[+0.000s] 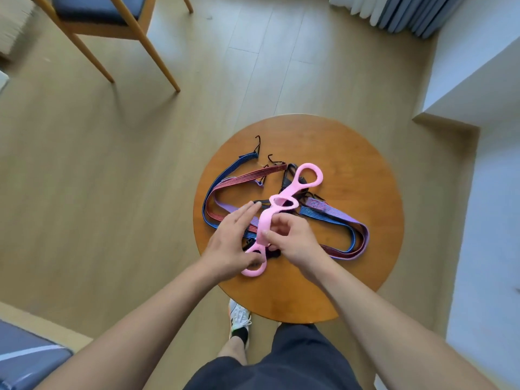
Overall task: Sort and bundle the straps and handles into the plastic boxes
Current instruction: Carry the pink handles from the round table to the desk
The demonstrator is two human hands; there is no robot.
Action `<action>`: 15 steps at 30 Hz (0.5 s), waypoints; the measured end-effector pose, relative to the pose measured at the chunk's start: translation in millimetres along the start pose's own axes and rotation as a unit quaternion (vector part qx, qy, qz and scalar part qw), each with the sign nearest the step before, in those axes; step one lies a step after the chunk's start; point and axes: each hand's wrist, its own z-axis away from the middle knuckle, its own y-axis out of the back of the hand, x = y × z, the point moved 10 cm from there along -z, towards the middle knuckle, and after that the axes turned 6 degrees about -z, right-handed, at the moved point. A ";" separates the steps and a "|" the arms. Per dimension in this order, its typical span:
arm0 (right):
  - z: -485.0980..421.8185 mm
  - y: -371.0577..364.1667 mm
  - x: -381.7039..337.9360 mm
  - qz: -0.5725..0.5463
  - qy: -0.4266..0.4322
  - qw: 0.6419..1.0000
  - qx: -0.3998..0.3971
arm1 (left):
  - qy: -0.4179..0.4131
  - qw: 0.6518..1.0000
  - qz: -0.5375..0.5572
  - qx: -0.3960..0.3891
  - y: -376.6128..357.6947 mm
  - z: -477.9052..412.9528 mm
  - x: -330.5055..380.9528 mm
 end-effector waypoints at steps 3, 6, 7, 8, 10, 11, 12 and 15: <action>15.7 -10.0 -19.2 -0.052 -0.014 0.998 -0.044 | -0.041 0.996 0.059 0.055 18.6 0.2 12.2; 18.5 1.7 -32.0 -0.089 -0.042 0.995 -0.035 | -0.043 0.992 0.074 0.095 28.4 3.2 15.5; 15.7 11.7 -33.8 -0.074 -0.046 0.996 -0.006 | -0.028 0.991 0.083 0.104 28.6 3.8 12.8; 11.6 23.4 -33.2 -0.060 -0.051 0.996 0.029 | -0.006 0.989 0.101 0.110 27.8 3.9 7.2; 0.8 41.3 -25.6 -0.067 -0.068 0.992 0.078 | 0.034 0.982 0.144 0.114 23.9 4.1 -5.8; -5.6 46.6 -20.0 -0.071 -0.078 0.990 0.090 | 0.046 0.978 0.164 0.118 22.4 4.6 -10.8; -12.5 51.3 -13.0 -0.070 -0.086 0.989 0.098 | 0.051 0.975 0.178 0.125 22.3 5.9 -13.7; -36.0 58.5 16.6 -0.051 -0.122 0.984 0.118 | 0.059 0.971 0.135 0.191 35.4 12.0 -17.9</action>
